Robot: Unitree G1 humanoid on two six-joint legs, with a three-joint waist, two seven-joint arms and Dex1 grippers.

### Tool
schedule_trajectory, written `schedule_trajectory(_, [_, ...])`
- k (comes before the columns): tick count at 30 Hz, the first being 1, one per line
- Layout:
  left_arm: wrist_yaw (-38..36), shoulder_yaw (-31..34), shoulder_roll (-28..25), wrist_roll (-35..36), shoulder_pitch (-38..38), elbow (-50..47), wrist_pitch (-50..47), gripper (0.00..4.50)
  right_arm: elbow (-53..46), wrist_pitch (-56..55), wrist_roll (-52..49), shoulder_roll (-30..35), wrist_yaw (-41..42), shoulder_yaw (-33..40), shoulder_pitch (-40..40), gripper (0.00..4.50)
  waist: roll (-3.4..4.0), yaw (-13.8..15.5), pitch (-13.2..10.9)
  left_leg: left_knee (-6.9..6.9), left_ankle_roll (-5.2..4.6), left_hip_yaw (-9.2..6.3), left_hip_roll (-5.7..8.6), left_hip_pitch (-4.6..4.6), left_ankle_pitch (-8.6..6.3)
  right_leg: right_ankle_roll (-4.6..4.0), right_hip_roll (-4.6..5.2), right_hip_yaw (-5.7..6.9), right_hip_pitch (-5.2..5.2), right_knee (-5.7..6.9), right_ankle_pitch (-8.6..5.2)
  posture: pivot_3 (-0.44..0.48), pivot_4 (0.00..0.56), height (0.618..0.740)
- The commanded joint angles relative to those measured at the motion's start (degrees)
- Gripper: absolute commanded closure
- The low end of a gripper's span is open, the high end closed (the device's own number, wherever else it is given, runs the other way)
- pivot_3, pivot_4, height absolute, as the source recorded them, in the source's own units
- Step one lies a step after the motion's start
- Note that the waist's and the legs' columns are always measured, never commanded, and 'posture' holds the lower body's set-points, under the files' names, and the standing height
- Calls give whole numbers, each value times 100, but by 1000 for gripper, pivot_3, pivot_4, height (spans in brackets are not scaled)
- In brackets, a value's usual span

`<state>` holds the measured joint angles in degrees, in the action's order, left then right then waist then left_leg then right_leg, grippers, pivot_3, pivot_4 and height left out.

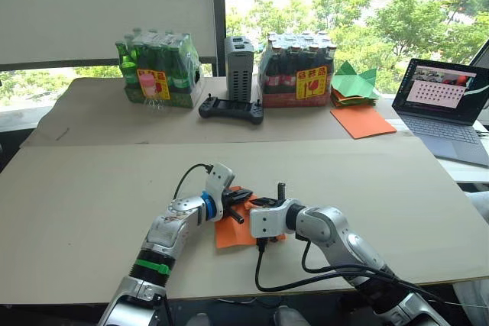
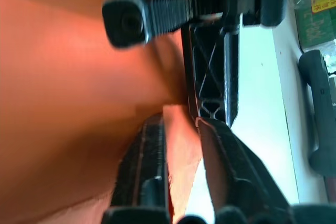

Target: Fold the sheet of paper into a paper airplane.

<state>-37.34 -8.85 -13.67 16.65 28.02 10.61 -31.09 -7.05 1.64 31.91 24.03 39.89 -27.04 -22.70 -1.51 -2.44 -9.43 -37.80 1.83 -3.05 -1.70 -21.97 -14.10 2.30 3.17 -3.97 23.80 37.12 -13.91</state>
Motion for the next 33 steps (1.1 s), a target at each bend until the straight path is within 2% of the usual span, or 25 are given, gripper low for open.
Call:
schedule_trajectory(1, [-40, -35, 33, -88, 80, 90, 61, 4500, -195, 268, -434, -90, 240, 151, 100, 1871, 0, 1, 0, 0, 0, 0, 0, 3, 0, 0, 0, 0, -5, -1, 0, 0, 150, 740])
schedule_trajectory(4, [-52, -29, 56, -115, 105, 127, 71, 4500, -362, 561, -829, -196, 413, 317, 153, 880, 0, 2, 0, 0, 0, 0, 0, 11, 0, 1, 0, 0, -14, -2, -1, 0, 150, 740])
schedule_trajectory(8, [-80, -17, 72, -136, 123, 155, 79, 4500, -653, 1214, -1533, -456, 549, 712, 222, 880, 0, 2, 0, 0, 0, -4, 0, 16, 0, 1, 0, 2, -20, -3, -1, 0, 150, 740])
schedule_trajectory(11, [-135, -44, 71, -132, 117, 119, 95, 4500, -779, 1515, -1871, -449, 615, 944, 240, 1792, 0, 2, 0, -1, 0, -4, 1, 15, 0, 1, 1, 2, -20, -3, -1, 0, 150, 740])
schedule_trajectory(18, [-154, -59, 100, -119, 112, 34, 58, 4500, -657, 1558, -1878, -56, 496, 949, 320, 4254, 0, 0, 0, -1, 0, -4, 1, 14, 0, 3, 1, 2, -20, -6, -1, 0, 150, 740])
schedule_trajectory(19, [-153, -59, 103, -119, 118, 39, 56, 4500, -627, 1552, -1870, -48, 468, 930, 336, 4473, 0, -3, 0, -1, 0, -4, 1, 14, 0, 3, 1, 2, -20, -5, -1, 0, 150, 740])
schedule_trajectory(24, [-135, -54, 128, -117, 144, 36, 40, 4500, -519, 1735, -1902, -244, 215, 908, 402, 4473, 0, 0, 0, -1, 0, -4, 1, 13, 0, 3, 1, 2, -20, -5, -1, 0, 150, 740])
schedule_trajectory(28, [-172, -75, 118, -121, 134, 6, 66, 4500, -443, 2308, -2043, -616, -91, 1003, 458, 4473, 0, 1, 0, -1, 0, -5, 1, 13, 0, 3, 0, 2, -19, -4, -1, 0, 150, 740])
schedule_trajectory(33, [-153, -71, 132, -119, 123, -34, 38, 4500, -201, 2583, -1695, -488, -387, 778, 483, 4473, 0, 2, 0, -1, 0, -4, 3, 12, 0, 3, 3, 2, -19, -7, -1, 0, 150, 740])
